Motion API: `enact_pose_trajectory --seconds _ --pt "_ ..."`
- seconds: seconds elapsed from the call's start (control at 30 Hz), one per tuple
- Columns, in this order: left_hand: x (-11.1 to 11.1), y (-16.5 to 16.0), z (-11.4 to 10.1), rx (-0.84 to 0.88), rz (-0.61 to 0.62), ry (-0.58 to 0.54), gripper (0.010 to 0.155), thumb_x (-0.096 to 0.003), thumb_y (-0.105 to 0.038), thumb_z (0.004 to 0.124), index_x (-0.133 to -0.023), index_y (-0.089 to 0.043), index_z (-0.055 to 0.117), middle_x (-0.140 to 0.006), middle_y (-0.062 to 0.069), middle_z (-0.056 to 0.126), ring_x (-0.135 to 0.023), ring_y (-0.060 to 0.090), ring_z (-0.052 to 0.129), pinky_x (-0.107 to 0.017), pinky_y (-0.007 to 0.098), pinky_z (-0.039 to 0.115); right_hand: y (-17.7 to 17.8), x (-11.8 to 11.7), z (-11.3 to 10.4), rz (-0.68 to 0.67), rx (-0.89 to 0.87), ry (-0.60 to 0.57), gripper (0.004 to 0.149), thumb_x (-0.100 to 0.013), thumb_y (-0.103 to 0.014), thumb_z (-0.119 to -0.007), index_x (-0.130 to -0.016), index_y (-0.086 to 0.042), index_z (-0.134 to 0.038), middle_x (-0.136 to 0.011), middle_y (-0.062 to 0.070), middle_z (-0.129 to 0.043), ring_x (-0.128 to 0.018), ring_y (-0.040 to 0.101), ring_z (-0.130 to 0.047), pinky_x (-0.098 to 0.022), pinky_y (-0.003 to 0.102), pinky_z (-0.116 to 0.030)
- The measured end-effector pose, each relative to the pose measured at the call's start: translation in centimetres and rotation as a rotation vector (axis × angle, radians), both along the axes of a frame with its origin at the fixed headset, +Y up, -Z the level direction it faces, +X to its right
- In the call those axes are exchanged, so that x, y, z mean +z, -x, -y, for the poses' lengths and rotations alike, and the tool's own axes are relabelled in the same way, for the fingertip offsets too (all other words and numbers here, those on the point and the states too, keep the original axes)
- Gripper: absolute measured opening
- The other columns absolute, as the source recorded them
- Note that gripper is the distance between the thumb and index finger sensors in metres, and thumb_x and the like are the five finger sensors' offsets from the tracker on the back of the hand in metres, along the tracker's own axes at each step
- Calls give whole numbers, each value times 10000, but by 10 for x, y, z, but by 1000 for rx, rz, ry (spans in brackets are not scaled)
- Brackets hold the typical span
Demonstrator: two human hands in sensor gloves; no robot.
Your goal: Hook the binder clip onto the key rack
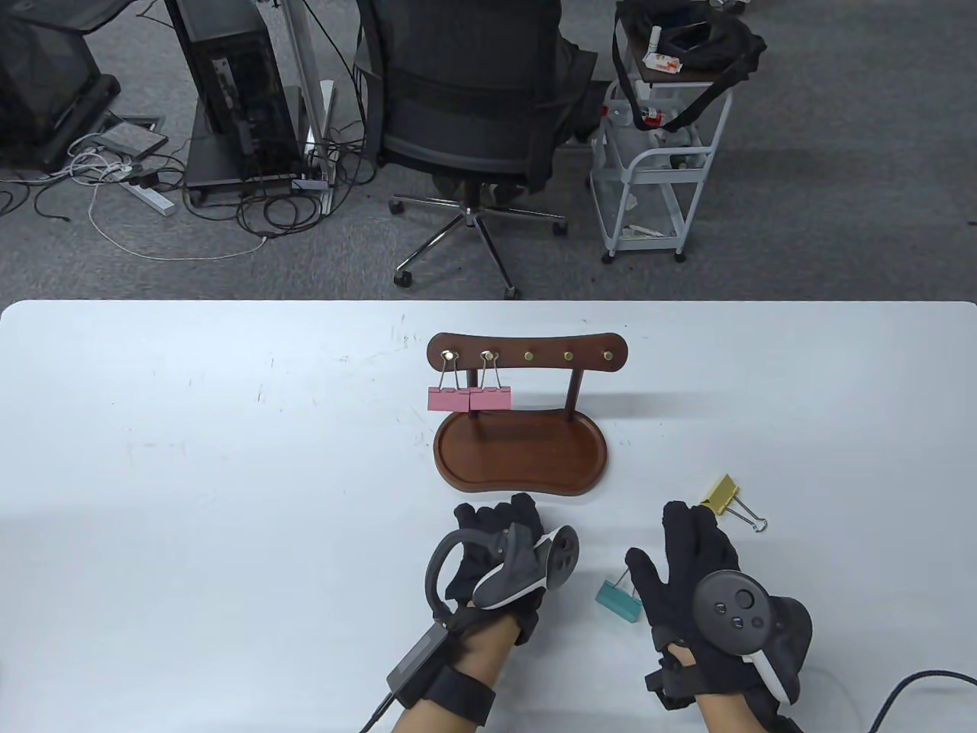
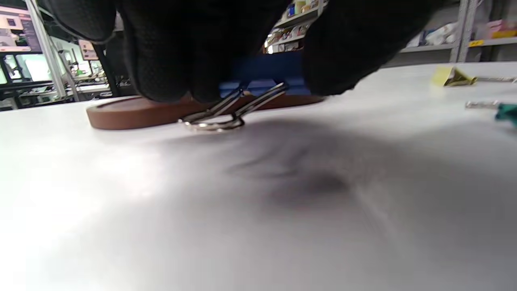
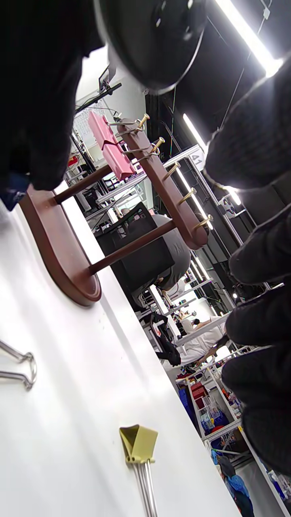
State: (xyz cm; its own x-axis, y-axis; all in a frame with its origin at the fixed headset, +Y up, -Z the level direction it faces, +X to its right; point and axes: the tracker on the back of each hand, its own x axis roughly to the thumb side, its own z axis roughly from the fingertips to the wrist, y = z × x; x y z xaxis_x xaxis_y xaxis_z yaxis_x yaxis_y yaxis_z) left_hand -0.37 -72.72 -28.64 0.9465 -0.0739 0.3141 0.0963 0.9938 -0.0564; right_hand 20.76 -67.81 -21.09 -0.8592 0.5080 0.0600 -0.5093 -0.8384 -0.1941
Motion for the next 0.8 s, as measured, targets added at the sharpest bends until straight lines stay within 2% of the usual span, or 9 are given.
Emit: enact_pose_trajectory --seconds 0.2,0.47,0.63,0.8 --pt "13 18 -22 67 89 -24 837 -508 -442 887 -1122 60 619 -1009 289 817 -853 543 868 -689 781 546 1 -1 1 -25 -13 -9 796 -569 -508 -755 -1149 -14 -527 -1130 393 -536 -921 668 -606 -615 729 -556" --pt "45 39 -45 174 195 -84 859 -505 -447 894 -1132 58 595 -1012 281 819 -858 536 871 -689 785 543 6 -1 3 -74 0 -54 785 -566 -498 -757 -1143 -15 -534 -1127 381 -553 -924 657 -616 -615 725 -565" --pt "60 47 -50 194 205 -146 867 -504 -442 897 -1138 57 580 -1021 277 809 -869 535 860 -691 786 539 8 -1 4 -99 12 -69 782 -565 -493 -758 -1144 -19 -531 -1128 376 -556 -926 654 -619 -617 723 -568" --pt "68 55 -54 210 214 -158 874 -504 -440 896 -1143 56 565 -1029 272 802 -878 534 854 -692 790 531 10 -2 5 -130 15 -81 772 -563 -479 -763 -1142 -21 -537 -1128 371 -560 -930 650 -621 -617 723 -570"
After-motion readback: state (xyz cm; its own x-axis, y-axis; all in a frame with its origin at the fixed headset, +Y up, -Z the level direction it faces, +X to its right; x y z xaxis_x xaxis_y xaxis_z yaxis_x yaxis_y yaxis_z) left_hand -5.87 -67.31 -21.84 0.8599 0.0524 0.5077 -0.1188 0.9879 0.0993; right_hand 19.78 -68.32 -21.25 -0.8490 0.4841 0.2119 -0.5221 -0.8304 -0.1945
